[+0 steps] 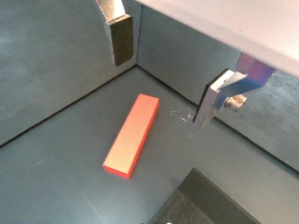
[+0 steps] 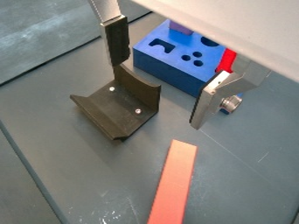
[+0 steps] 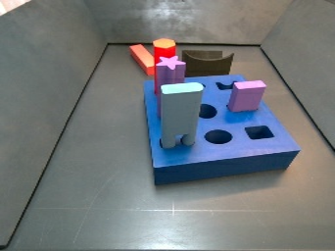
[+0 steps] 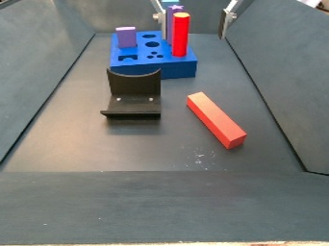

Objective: Pick up the rectangle object. Move up. Place the rectangle object on the fixture. Regrasp the rectangle object. Move to above the board. Insert the rectangle object.
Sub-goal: Pick up the rectangle object.

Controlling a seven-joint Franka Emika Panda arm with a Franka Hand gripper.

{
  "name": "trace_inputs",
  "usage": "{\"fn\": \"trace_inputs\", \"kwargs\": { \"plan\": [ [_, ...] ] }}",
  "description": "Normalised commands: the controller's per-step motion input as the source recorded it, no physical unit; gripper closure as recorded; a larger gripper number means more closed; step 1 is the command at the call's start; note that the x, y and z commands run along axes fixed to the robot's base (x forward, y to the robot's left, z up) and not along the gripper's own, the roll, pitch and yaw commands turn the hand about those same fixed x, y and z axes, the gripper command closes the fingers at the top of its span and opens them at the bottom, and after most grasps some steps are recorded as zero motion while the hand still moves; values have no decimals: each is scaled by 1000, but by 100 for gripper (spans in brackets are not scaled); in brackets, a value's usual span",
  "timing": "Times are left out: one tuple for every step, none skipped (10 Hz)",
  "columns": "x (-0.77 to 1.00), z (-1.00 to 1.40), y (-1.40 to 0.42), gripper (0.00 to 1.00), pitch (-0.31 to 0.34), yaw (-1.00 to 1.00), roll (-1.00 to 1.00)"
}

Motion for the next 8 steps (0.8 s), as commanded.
{"fn": "trace_inputs", "kwargs": {
  "plan": [
    [-83,-691,0,0,-154,543,94],
    [-91,-794,0,0,-193,823,29],
    [-149,-880,-154,0,-113,874,96],
    [-63,-891,-283,0,26,891,151],
    [-74,-943,-360,0,93,809,159],
    [-66,-951,-391,0,123,774,151],
    [-74,-1000,-366,0,80,711,116],
    [0,-1000,-43,0,0,446,0]
  ]
}}
